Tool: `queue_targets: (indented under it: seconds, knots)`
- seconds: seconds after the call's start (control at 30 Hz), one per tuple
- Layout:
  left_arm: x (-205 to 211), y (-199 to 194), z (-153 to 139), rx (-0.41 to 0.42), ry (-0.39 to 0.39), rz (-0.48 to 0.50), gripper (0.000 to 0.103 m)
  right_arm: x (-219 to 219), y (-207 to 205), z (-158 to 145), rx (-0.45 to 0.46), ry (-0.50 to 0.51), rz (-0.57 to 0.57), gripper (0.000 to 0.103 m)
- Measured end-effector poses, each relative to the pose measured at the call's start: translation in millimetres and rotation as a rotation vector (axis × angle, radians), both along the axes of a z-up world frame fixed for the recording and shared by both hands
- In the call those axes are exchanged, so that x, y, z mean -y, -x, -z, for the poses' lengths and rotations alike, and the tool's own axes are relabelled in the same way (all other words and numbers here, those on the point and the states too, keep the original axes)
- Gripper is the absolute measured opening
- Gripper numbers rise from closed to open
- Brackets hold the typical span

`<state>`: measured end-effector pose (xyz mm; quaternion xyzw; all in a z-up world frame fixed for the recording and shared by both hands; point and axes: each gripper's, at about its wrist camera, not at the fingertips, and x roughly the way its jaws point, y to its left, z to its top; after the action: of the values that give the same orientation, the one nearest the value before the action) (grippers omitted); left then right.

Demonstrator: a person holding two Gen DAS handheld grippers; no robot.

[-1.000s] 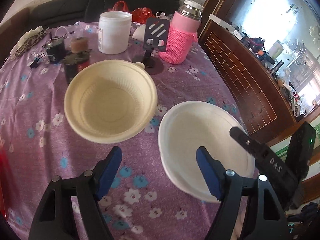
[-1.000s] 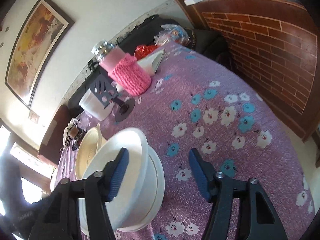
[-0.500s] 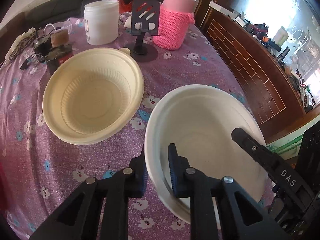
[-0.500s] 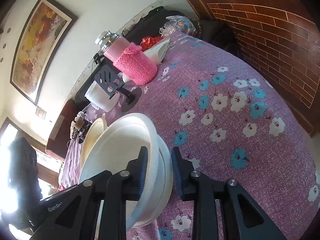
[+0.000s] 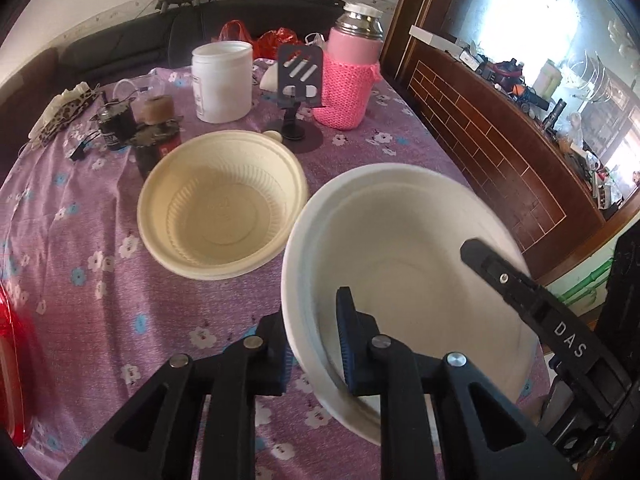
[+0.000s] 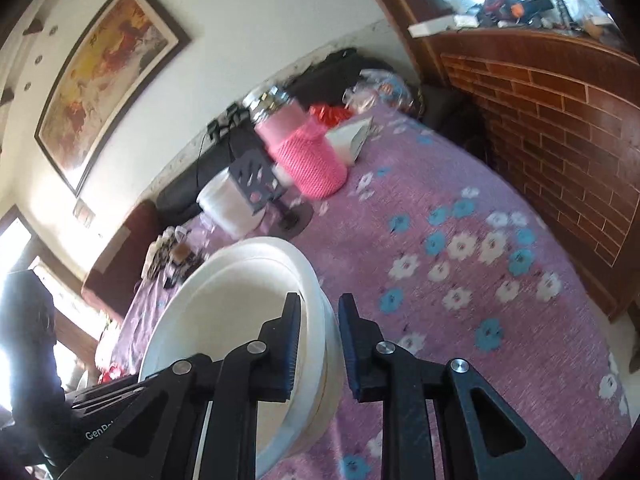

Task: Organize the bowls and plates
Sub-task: 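Carry the white bowl to the bowl on the red plates and lower it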

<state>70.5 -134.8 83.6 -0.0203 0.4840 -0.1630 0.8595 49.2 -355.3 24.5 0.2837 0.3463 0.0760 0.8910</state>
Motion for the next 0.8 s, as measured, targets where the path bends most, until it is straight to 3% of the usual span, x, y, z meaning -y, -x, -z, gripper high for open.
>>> queue_targets:
  seconds: [0.23,0.27,0.33,0.67,0.7,0.73,0.8]
  knots:
    - [-39,2,13,-0.105,0.068,-0.035,0.017,-24,0,7,-0.08,-0.028,-0.063,0.025]
    - [-41,1,16,-0.128,0.073,-0.033,0.017,-26,-2,8,-0.089,-0.031,-0.07,0.029]
    - [-45,0,20,-0.145,0.076,-0.03,0.017,-29,-3,8,-0.098,-0.037,-0.065,0.048]
    - [-55,3,14,-0.136,0.122,-0.023,0.019,-30,5,0,-0.122,0.015,-0.043,0.049]
    - [-52,2,15,-0.142,0.128,-0.01,0.019,-32,6,-1,-0.124,0.024,-0.051,0.042]
    - [-48,3,14,-0.15,0.132,0.006,0.021,-36,7,-3,-0.127,0.036,-0.056,0.022]
    - [-47,6,8,-0.139,0.134,0.014,0.03,-38,12,-11,-0.109,0.046,-0.049,0.022]
